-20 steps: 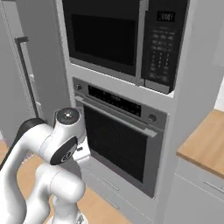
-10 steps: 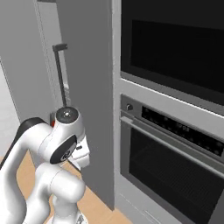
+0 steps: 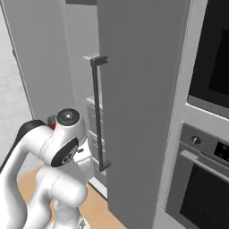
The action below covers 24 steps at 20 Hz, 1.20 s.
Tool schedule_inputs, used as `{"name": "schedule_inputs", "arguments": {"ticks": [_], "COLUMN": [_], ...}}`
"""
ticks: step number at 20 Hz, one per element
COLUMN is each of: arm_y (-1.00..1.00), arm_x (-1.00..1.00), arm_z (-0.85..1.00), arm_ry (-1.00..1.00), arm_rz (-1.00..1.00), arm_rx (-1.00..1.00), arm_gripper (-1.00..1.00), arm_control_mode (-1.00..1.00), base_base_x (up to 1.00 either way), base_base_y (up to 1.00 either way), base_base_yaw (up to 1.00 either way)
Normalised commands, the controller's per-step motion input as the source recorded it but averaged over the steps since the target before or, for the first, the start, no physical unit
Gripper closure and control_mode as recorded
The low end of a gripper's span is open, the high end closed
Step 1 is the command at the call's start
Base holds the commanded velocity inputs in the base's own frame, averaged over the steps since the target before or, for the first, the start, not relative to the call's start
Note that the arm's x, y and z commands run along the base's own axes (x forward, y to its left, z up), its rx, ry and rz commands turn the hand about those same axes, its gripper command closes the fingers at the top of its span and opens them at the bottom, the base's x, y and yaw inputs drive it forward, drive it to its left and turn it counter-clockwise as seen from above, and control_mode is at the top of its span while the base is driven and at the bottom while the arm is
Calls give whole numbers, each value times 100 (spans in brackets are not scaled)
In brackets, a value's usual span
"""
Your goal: Take the meat container that has the chicken drumstick and place it on the second highest rack of the freezer. Then take the vegetable container that has the eggplant and bell pepper and place it on the highest rack of the freezer.
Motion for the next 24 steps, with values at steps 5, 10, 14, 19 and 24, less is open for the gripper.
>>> {"name": "schedule_inputs", "arguments": {"ticks": [5,10,14,19,24], "arm_y": [0,0,0,0,0], "arm_x": [0,0,0,0,0], "arm_z": [0,0,0,0,0], "arm_ry": [0,0,0,0,0], "arm_rz": [0,0,0,0,0], "arm_rx": [0,0,0,0,0], "arm_gripper": [100,100,100,100,100], "arm_control_mode": [100,100,100,100,100], "base_base_x": [23,12,-46,-42,42], "base_base_y": [100,78,-14,-21,1], "base_base_yaw": [-47,-56,-30,-4,-2]}}
